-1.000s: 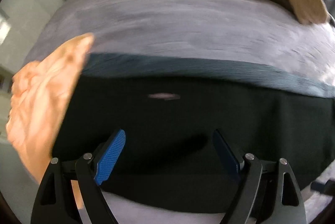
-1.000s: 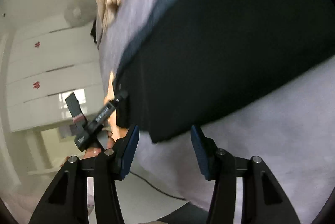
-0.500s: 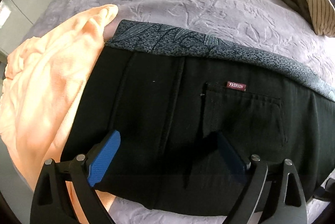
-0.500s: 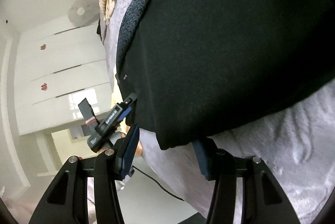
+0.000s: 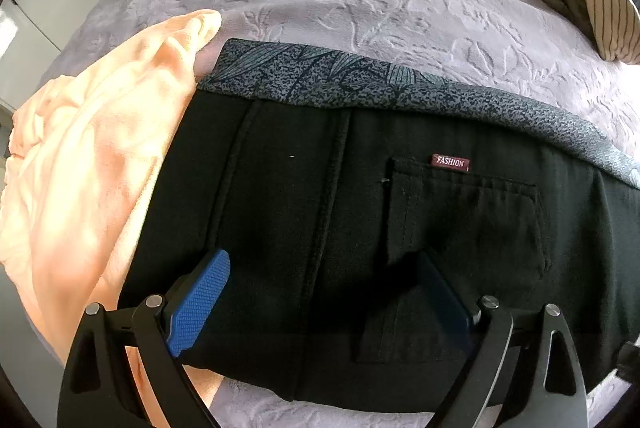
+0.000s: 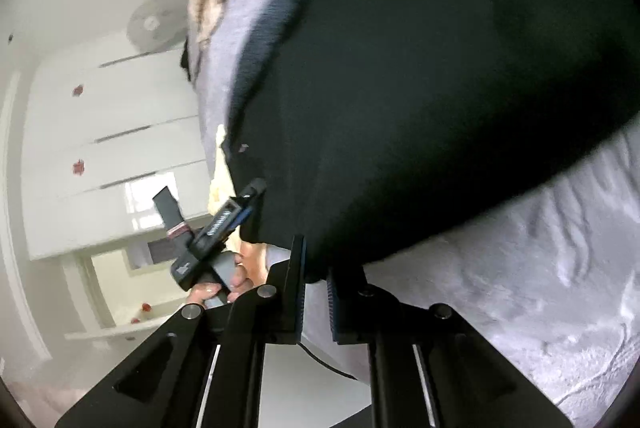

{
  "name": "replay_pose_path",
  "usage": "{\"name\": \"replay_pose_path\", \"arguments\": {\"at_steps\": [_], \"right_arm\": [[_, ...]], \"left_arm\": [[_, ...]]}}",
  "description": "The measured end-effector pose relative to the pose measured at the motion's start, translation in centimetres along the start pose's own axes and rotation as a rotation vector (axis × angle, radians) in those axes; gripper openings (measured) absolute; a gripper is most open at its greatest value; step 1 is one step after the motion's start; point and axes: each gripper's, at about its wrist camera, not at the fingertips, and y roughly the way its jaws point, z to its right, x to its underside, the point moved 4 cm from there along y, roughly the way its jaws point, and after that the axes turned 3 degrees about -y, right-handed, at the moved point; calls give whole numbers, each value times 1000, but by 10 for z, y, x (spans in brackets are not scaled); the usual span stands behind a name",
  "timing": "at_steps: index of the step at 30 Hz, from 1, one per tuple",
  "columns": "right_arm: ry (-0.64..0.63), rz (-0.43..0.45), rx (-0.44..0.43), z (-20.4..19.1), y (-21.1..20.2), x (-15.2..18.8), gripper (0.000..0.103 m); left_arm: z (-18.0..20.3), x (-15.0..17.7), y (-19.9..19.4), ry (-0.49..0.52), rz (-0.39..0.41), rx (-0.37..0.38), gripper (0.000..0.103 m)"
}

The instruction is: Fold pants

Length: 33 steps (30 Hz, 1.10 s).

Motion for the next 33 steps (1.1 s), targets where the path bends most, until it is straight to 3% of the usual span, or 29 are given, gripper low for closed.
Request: {"name": "replay_pose_path", "arguments": {"at_steps": [4, 8, 11, 12, 13, 16, 18, 22, 25, 28, 30, 33], "right_arm": [[2, 21, 28, 1, 1, -5, 10], [-102, -4, 275, 4, 5, -5, 8], [-69, -27, 312, 14, -4, 2, 8], [-90, -43, 405, 14, -12, 5, 9], [-109, -61, 428, 11, -17, 6, 12], [-193, -58, 380, -19, -33, -1, 21], [-321, -5, 408, -50, -35, -19, 43], [-480, 28, 466, -87, -3, -66, 42], [-500, 6, 500, -88, 32, -92, 39], [-496, 2, 593, -77, 58, -112, 33], [-440, 55, 581, -72, 50, -123, 27], [-358, 144, 585, -67, 20, -130, 32]], "left_arm": [[1, 1, 0, 5, 8, -3, 96], [3, 2, 0, 9, 8, -9, 96], [3, 2, -5, 21, -2, -15, 96], [4, 1, -8, 27, -10, -24, 96], [6, 0, -14, 32, -23, -27, 96], [21, -10, -37, 41, 31, 51, 96], [32, -20, -44, 64, 71, 57, 96], [54, -45, -28, 36, 82, 42, 96], [53, -59, -5, 3, 76, -10, 96], [43, -70, 10, -50, 61, 11, 102], [40, -72, 7, -49, 60, 5, 102], [39, -69, -3, -10, 56, -22, 102]]}}
